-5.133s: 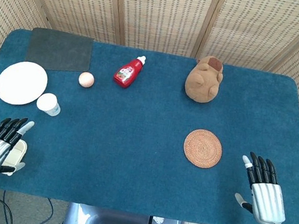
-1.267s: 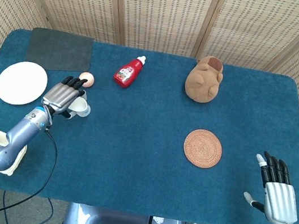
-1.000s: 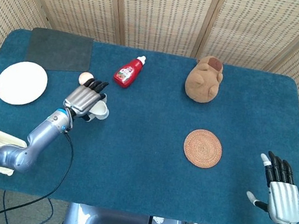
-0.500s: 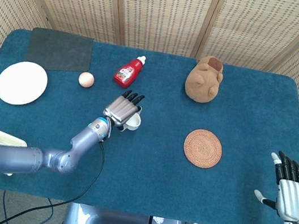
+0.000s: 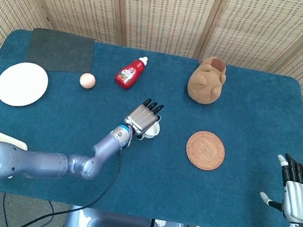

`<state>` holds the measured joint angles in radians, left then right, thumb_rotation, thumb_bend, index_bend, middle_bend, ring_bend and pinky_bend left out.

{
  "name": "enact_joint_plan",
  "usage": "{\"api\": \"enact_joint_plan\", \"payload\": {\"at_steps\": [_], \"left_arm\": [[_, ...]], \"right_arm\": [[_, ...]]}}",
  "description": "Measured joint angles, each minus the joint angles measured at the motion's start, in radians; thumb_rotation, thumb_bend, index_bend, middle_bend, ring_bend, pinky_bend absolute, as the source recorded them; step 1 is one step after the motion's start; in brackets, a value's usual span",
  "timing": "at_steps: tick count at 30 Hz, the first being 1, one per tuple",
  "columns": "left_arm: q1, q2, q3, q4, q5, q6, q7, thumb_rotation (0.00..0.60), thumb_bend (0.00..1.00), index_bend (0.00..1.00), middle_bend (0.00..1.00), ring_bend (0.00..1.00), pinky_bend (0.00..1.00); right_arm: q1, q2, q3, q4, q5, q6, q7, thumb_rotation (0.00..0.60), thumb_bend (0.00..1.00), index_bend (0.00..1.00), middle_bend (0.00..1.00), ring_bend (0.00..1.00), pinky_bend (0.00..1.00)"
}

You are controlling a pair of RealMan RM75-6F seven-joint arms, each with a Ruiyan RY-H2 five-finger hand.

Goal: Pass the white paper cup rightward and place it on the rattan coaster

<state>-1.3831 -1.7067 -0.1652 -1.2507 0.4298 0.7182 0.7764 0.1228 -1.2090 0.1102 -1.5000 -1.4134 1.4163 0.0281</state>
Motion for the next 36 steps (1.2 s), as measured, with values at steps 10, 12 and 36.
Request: {"api": "enact_joint_plan", "payload": {"at_steps": [10,12,36], "left_arm": [[0.004,-0.002,0.025,-0.004,0.012,0.019,-0.011,0.196,0.11,0.00,0.00,0.00,0.00],[0.009,0.001,0.026,-0.010,0.016,0.033,-0.014,0.001,0.10,0.00,0.00,0.00,0.00],[0.548,0.380,0.179,-0.395,0.644,0.549,-0.510,0.600,0.08,0.00,0.00,0.00,0.00]], "right_arm": [[0.001,0.000,-0.003,0.000,-0.010,0.002,0.003,0.600,0.01,0.00,0.00,0.00,0.00],[0.002,0.000,-0.004,0.001,-0.010,0.001,0.003,0.600,0.01,0.00,0.00,0.00,0.00],[0.008,-0.017,-0.008,-0.015,-0.019,0.006,-0.072,0.600,0.02,0.00,0.00,0.00,0.00]]}}
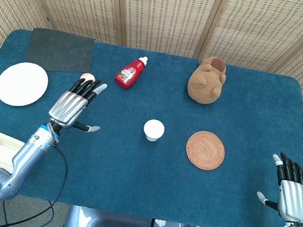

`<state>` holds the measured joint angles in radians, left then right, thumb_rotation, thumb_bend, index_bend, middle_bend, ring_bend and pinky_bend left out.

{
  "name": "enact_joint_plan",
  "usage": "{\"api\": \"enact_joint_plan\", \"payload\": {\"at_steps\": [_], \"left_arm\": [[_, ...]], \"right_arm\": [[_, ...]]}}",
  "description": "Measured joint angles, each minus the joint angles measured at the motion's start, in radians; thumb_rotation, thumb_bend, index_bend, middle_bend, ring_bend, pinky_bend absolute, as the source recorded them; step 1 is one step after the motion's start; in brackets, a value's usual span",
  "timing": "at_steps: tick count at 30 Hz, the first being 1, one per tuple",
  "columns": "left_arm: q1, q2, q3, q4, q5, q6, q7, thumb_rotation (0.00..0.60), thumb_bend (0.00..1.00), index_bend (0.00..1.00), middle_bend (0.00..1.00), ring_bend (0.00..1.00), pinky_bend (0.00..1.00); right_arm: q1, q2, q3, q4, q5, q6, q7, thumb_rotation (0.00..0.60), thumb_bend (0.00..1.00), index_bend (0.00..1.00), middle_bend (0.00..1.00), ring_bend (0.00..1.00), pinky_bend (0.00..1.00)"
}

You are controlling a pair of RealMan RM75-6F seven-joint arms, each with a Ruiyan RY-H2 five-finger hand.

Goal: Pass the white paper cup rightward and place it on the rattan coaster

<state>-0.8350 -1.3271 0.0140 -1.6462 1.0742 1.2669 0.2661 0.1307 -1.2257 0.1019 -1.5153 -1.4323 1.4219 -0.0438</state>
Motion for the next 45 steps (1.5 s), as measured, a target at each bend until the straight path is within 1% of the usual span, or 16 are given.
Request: {"api": "enact_joint_plan", "payload": {"at_steps": [4,7,12,19,23,26,29,33,35,39,41,45], "left_arm": [[0.104,0.045,0.053,-0.006,0.108,0.077,-0.080,0.600,0.10,0.00,0.00,0.00,0.00],[0.161,0.057,0.075,-0.004,0.154,0.114,-0.116,0.600,0.11,0.00,0.00,0.00,0.00],[0.233,0.061,0.103,0.011,0.193,0.165,-0.151,0.600,0.11,0.00,0.00,0.00,0.00],[0.366,0.061,0.143,0.077,0.289,0.249,-0.200,0.600,0.11,0.00,0.00,0.00,0.00],[0.419,0.058,0.154,0.112,0.316,0.272,-0.220,0.600,0.11,0.00,0.00,0.00,0.00],[0.445,0.058,0.157,0.136,0.331,0.279,-0.226,0.600,0.11,0.00,0.00,0.00,0.00],[0.470,0.059,0.148,0.157,0.339,0.280,-0.241,0.600,0.11,0.00,0.00,0.00,0.00],[0.486,0.069,0.123,0.163,0.342,0.276,-0.258,0.600,0.11,0.00,0.00,0.00,0.00],[0.495,0.077,0.111,0.162,0.346,0.279,-0.268,0.600,0.11,0.00,0.00,0.00,0.00],[0.507,0.095,0.095,0.155,0.352,0.279,-0.304,0.600,0.11,0.00,0.00,0.00,0.00],[0.515,0.106,0.086,0.152,0.356,0.276,-0.325,0.600,0.11,0.00,0.00,0.00,0.00],[0.525,0.119,0.072,0.153,0.366,0.265,-0.347,0.600,0.11,0.00,0.00,0.00,0.00]], "right_arm": [[0.004,-0.007,-0.007,-0.012,-0.014,0.001,-0.027,0.600,0.02,0.00,0.00,0.00,0.00],[0.006,-0.010,-0.013,-0.020,-0.025,0.003,-0.043,0.600,0.02,0.00,0.00,0.00,0.00],[0.006,-0.012,-0.016,-0.029,-0.034,0.010,-0.057,0.600,0.02,0.00,0.00,0.00,0.00],[0.013,-0.015,-0.017,-0.040,-0.057,0.019,-0.075,0.600,0.02,0.00,0.00,0.00,0.00],[0.030,-0.016,-0.015,-0.056,-0.066,0.005,-0.098,0.600,0.02,0.00,0.00,0.00,0.00],[0.061,-0.014,-0.004,-0.089,-0.071,-0.026,-0.131,0.600,0.02,0.00,0.00,0.00,0.00],[0.096,-0.013,0.010,-0.124,-0.072,-0.063,-0.160,0.600,0.02,0.00,0.00,0.00,0.00],[0.169,-0.015,0.045,-0.185,-0.060,-0.142,-0.225,0.600,0.02,0.00,0.00,0.00,0.00],[0.217,-0.023,0.071,-0.215,-0.039,-0.192,-0.270,0.600,0.02,0.00,0.00,0.00,0.00],[0.314,-0.054,0.124,-0.249,0.039,-0.291,-0.352,0.600,0.02,0.00,0.00,0.00,0.00],[0.378,-0.084,0.155,-0.256,0.102,-0.347,-0.406,0.600,0.02,0.00,0.00,0.00,0.00],[0.466,-0.141,0.195,-0.253,0.200,-0.412,-0.478,0.600,0.02,0.00,0.00,0.00,0.00]]}}
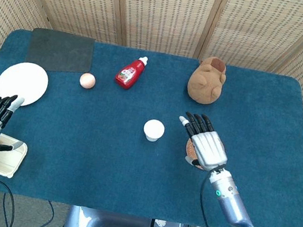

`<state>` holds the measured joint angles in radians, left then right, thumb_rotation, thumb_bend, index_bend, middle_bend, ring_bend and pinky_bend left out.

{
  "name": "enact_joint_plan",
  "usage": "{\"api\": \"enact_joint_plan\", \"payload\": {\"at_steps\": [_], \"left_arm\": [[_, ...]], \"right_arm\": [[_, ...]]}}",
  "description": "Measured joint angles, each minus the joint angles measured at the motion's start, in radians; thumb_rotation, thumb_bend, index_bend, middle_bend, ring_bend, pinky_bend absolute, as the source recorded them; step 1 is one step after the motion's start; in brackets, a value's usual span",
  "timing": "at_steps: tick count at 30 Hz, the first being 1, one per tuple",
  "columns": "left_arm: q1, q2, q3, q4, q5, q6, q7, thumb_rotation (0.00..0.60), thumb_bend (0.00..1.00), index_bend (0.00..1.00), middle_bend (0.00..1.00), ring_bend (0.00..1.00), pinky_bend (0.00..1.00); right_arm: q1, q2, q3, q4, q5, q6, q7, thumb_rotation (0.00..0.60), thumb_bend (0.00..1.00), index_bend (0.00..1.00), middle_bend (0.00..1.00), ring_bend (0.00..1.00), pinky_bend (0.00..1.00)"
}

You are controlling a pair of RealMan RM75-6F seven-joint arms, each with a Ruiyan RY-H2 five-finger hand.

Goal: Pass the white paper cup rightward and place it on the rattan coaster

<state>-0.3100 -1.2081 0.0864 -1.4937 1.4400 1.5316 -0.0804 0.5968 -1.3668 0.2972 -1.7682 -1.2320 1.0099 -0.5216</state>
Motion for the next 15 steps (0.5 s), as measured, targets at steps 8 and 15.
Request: {"api": "enact_joint_plan", "payload": {"at_steps": [8,15], "left_arm": [[0.009,0.000,-0.022,0.015,0.012,-0.036,-0.020,0.600,0.11,0.00,0.00,0.00,0.00],[0.013,0.000,-0.040,0.027,0.018,-0.068,-0.035,0.600,0.11,0.00,0.00,0.00,0.00]], "right_arm": [[0.164,-0.129,0.048,0.074,0.210,-0.075,-0.123,0.600,0.02,0.00,0.00,0.00,0.00],[0.258,-0.212,0.045,0.181,0.329,-0.112,-0.163,0.600,0.02,0.00,0.00,0.00,0.00]]}}
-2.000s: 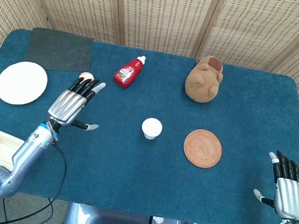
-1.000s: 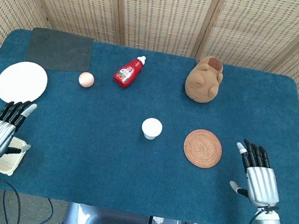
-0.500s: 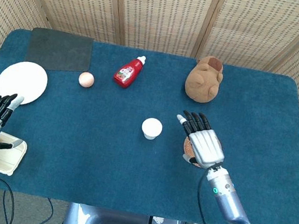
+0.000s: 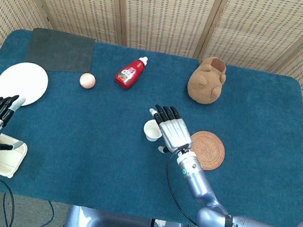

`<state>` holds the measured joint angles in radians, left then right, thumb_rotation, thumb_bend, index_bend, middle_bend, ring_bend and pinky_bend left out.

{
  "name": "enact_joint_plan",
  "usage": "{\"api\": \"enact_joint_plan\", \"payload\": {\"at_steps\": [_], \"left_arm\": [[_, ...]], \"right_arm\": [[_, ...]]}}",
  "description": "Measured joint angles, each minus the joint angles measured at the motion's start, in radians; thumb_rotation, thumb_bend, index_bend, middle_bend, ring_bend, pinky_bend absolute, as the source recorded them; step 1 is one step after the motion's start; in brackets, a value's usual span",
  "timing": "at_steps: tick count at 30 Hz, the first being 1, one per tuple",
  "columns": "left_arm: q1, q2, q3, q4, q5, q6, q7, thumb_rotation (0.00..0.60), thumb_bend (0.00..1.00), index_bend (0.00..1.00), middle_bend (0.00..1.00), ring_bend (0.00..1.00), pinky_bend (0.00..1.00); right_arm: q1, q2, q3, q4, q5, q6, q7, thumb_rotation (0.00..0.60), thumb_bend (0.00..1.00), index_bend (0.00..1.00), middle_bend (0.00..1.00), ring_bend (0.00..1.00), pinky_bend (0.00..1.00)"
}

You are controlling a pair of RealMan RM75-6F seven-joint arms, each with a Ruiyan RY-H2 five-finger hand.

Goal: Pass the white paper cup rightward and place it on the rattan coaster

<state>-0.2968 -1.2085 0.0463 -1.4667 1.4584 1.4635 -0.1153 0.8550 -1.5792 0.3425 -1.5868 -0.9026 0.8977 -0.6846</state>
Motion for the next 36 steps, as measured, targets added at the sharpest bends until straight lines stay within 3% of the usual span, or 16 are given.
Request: {"api": "enact_joint_plan", "payload": {"at_steps": [9,24,36], "left_arm": [[0.012,0.002,-0.021,0.003,0.009,-0.018,-0.010,0.600,0.11,0.00,0.00,0.00,0.00],[0.021,0.003,-0.042,0.005,0.022,-0.047,-0.016,0.600,0.11,0.00,0.00,0.00,0.00],[0.025,0.001,-0.054,0.009,0.032,-0.061,-0.026,0.600,0.12,0.00,0.00,0.00,0.00]], "right_arm": [[0.081,-0.069,-0.019,0.127,0.078,-0.045,0.013,0.600,0.02,0.05,0.00,0.00,0.00],[0.137,-0.113,-0.049,0.238,0.119,-0.084,0.075,0.600,0.02,0.17,0.00,0.00,0.00],[0.166,-0.130,-0.071,0.303,0.140,-0.107,0.112,0.600,0.01,0.36,0.05,0.00,0.00]]}}
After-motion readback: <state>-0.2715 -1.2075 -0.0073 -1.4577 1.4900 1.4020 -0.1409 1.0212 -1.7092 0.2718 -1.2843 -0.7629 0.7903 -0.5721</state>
